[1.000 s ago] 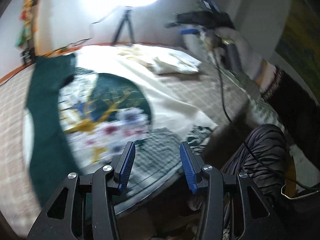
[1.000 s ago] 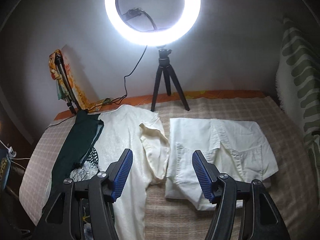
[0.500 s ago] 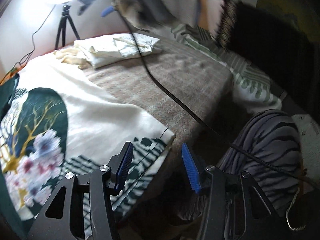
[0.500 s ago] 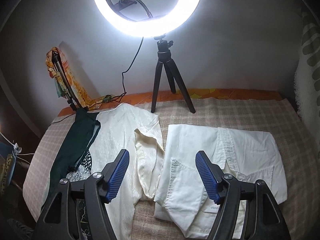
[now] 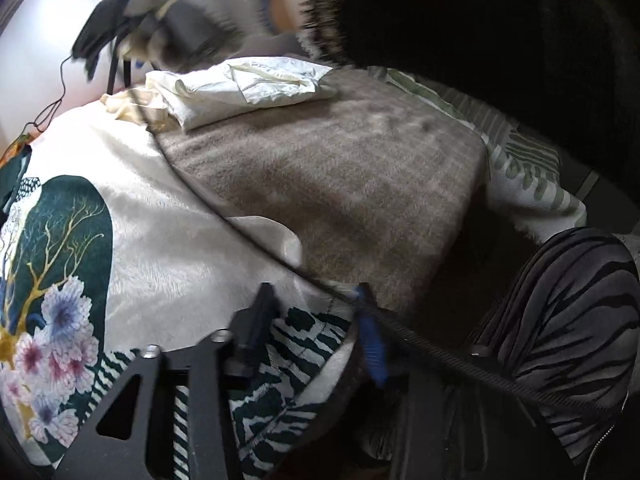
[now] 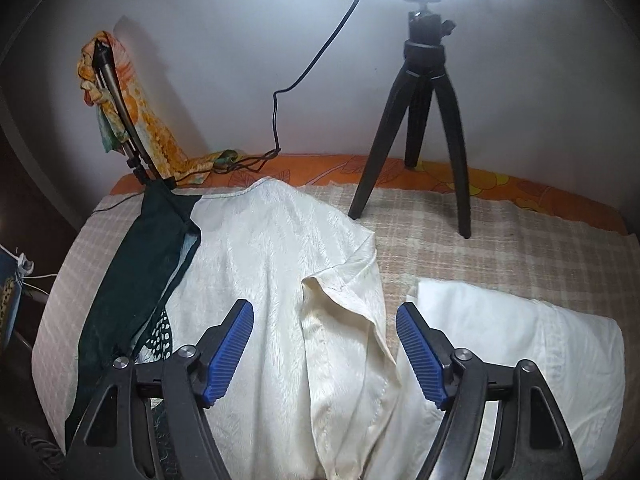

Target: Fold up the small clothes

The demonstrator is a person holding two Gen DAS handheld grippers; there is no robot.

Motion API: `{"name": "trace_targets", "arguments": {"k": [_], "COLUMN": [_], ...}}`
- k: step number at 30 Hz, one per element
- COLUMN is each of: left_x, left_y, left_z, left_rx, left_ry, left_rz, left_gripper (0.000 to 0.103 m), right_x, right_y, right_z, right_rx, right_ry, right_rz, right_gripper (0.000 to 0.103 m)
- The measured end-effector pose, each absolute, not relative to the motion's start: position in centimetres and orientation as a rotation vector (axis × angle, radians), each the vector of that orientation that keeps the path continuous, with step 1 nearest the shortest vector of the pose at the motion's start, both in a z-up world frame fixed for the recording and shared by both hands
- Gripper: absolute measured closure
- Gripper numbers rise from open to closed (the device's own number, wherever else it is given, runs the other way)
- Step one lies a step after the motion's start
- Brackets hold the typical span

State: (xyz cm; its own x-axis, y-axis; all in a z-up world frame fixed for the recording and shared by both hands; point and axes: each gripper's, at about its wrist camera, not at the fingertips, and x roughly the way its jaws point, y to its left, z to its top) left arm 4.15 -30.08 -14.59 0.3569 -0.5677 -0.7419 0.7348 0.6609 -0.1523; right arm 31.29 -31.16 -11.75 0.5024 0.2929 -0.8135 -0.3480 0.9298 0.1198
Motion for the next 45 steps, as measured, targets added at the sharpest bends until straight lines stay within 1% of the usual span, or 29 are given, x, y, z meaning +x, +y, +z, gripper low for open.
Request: {"name": "trace_targets", "arguments": {"k": [1,4,7,10,11,14,16,17,19,20,22,26,33,38,45], "left_x": [4.3,4.6,4.9,4.9,4.9,5.0,5.1,5.2,5.4,5.6,5.9,6.1,5.8,5.9,5.4], "left_y": [-30.0,-29.7,-29.7,-29.8,-29.7,-29.6,-29.6,-29.4,-29.0,-28.7,-28.2,-27.6,-25.4,-23.8,-22.0], "left_z": [-14.6,-14.7,-14.7,-14.6,-14.6,-14.7,-14.8,-14.8,-14.8,-14.8,-14.7,-14.2,-12.7,-12.8,-12.7], "left_rx": [0.214,0.194,0.179,0.174,0.170,0.161,0.150,0.143,0.111,0.092,0.038,-0.047,-0.153,-0.218,-0.237], "left_ry": [0.858,0.853,0.855,0.856,0.856,0.856,0.857,0.859,0.872,0.879,0.905,0.918,0.888,0.895,0.880], "left_rz": [-0.852,-0.858,-0.867,-0.876,-0.880,-0.887,-0.891,-0.893,-0.899,-0.900,-0.900,-0.910,-0.896,-0.873,-0.838], "left_gripper": [0.075,0.083,0.084,0.087,0.088,0.092,0.094,0.094,0.097,0.097,0.098,0.099,0.099,0.100,0.100], "right_x": [31.7,33.0,34.3,35.5,35.8,36.6,36.9,37.0,37.1,37.2,37.3,37.8,37.9,37.4,37.0], "right_y": [-30.6,-28.8,-28.0,-28.3,-28.5,-29.1,-29.5,-29.8,-30.6,-31.1,-31.9,-34.4,-36.5,-35.3,-33.3], "right_z": [-12.3,-14.1,-15.4,-16.4,-16.6,-17.0,-17.1,-17.0,-16.5,-16.0,-14.7,-12.3,-12.0,-11.5,-8.8], "right_rx": [-0.075,-0.132,-0.158,-0.119,-0.091,-0.073,-0.083,-0.077,-0.051,-0.041,-0.044,0.004,0.020,-0.084,-0.070], "right_ry": [0.983,1.019,1.047,1.082,1.093,1.113,1.118,1.118,1.116,1.110,1.075,0.997,0.987,0.985,0.942], "right_rz": [0.384,0.344,0.296,0.268,0.265,0.245,0.230,0.228,0.221,0.214,0.193,0.156,0.089,0.066,0.069], "right_gripper": [0.026,0.026,0.028,0.033,0.036,0.049,0.065,0.069,0.085,0.088,0.100,0.102,0.102,0.102,0.102]}}
